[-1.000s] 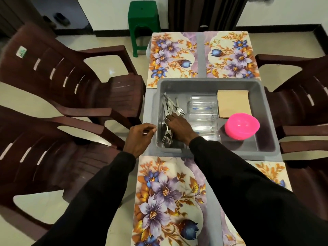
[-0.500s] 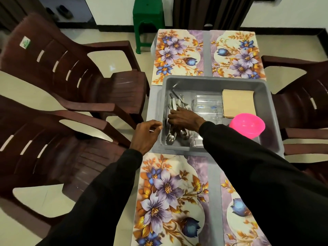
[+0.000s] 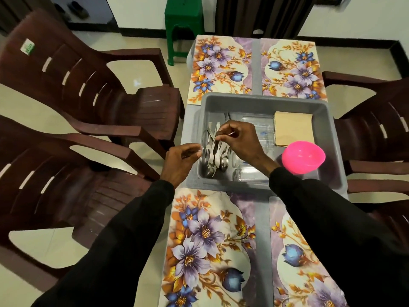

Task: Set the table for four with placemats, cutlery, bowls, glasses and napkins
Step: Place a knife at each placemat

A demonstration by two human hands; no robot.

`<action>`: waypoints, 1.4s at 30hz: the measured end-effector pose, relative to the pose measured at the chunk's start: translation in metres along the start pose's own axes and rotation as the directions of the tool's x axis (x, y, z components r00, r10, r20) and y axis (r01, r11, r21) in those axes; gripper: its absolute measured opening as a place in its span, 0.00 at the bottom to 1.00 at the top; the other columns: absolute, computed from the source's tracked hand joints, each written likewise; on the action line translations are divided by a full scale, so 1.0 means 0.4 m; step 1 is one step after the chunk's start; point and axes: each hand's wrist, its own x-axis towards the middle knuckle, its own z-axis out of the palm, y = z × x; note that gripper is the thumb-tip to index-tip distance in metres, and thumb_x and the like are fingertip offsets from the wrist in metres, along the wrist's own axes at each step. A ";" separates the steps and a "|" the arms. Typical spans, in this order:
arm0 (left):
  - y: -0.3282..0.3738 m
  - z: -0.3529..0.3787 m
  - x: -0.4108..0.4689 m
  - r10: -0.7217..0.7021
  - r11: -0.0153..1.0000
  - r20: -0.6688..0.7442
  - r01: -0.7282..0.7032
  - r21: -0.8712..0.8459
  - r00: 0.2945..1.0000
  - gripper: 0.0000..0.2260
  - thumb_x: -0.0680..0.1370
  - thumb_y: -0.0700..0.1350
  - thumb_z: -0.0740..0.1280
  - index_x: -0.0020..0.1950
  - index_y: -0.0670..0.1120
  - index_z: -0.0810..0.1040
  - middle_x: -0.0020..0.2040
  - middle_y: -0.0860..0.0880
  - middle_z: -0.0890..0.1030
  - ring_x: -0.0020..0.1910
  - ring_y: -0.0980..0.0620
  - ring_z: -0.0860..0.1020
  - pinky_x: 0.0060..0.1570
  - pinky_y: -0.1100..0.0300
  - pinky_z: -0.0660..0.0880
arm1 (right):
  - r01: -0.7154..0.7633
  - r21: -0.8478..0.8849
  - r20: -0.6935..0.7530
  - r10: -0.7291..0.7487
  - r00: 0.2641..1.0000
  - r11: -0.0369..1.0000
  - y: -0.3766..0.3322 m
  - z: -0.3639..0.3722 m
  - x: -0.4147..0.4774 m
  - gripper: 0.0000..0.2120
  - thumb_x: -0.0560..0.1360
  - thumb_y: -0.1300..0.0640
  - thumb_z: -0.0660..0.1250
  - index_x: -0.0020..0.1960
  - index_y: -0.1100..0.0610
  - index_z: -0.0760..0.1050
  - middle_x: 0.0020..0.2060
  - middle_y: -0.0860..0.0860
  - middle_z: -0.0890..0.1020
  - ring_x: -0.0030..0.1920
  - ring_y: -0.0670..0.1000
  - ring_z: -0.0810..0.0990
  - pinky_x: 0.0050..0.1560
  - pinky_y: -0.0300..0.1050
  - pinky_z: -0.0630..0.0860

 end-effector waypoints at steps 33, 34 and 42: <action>-0.053 -0.025 -0.116 -0.388 0.780 0.131 0.401 -0.481 0.912 0.09 0.79 0.37 0.70 0.59 0.36 0.80 0.49 0.43 0.87 0.49 0.45 0.86 0.46 0.57 0.84 | 0.467 -0.623 0.419 -0.235 0.877 0.628 0.164 0.060 0.007 0.06 0.76 0.65 0.72 0.47 0.56 0.80 0.44 0.52 0.81 0.45 0.51 0.78 0.48 0.46 0.77; -0.052 -0.022 -0.113 -0.388 0.777 0.127 0.398 -0.488 0.913 0.09 0.79 0.37 0.69 0.58 0.37 0.80 0.49 0.43 0.87 0.49 0.45 0.86 0.47 0.56 0.84 | 0.384 -0.578 0.333 -0.221 0.917 0.720 0.139 0.055 -0.003 0.04 0.76 0.64 0.72 0.48 0.56 0.80 0.45 0.52 0.82 0.46 0.50 0.79 0.49 0.44 0.77; -0.020 0.016 -0.077 -0.352 0.785 0.158 0.383 -0.488 0.923 0.08 0.78 0.42 0.72 0.56 0.44 0.82 0.51 0.47 0.87 0.51 0.48 0.86 0.54 0.52 0.82 | -0.232 0.055 0.065 0.229 0.971 0.971 -0.055 0.073 -0.041 0.06 0.72 0.61 0.79 0.46 0.61 0.84 0.39 0.53 0.86 0.38 0.50 0.87 0.44 0.51 0.85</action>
